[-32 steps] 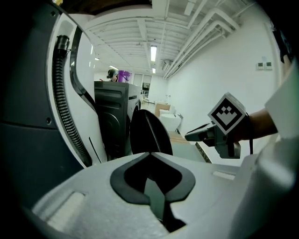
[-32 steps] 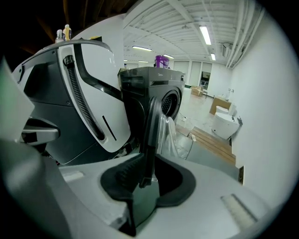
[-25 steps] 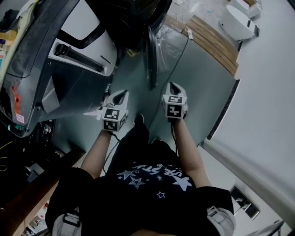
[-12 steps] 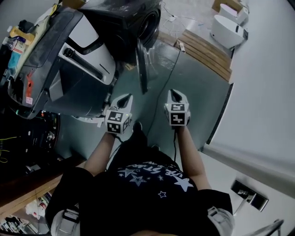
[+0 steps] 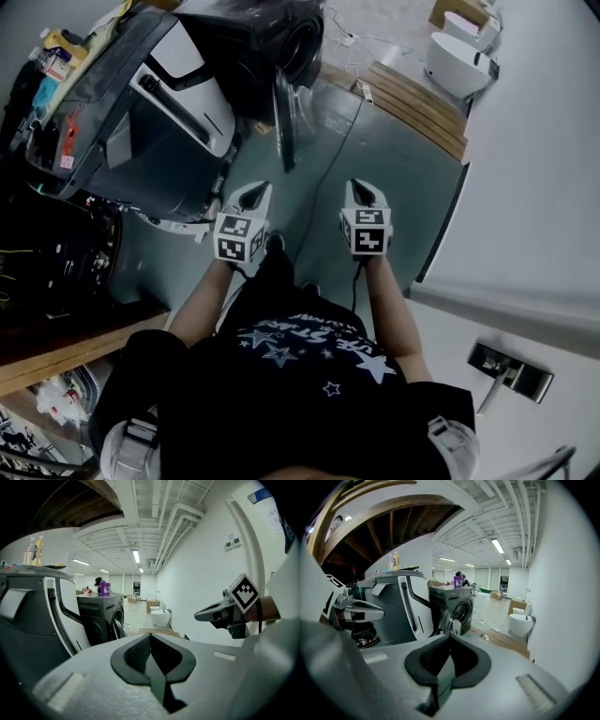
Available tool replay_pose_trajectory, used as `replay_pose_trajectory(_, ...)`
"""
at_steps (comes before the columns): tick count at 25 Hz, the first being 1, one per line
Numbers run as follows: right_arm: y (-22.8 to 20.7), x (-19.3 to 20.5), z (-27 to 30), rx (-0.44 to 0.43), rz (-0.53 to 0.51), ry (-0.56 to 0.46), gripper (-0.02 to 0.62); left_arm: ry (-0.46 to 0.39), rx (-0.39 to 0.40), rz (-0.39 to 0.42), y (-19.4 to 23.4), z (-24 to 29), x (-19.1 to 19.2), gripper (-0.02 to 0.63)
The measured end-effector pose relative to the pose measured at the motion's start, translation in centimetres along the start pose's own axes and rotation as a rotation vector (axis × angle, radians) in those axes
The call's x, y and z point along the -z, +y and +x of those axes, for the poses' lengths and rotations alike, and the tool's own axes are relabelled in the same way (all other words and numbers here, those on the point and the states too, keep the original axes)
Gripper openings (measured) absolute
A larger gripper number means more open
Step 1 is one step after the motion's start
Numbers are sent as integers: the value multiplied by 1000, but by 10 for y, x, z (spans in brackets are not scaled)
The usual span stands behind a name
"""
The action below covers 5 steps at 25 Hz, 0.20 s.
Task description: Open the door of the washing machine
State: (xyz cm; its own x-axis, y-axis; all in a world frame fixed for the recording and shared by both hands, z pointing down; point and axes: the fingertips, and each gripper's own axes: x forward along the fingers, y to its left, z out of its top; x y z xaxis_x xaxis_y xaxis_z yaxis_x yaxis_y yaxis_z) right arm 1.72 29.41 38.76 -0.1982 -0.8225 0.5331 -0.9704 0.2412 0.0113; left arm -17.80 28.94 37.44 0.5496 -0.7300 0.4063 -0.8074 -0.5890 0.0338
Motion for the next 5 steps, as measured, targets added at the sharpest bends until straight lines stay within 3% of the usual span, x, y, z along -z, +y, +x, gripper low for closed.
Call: replay_pose_trajectory(5, -1, 7, -20, -16, -1, -36, 4, -10, -23, -8, -15, -26, 10, 11)
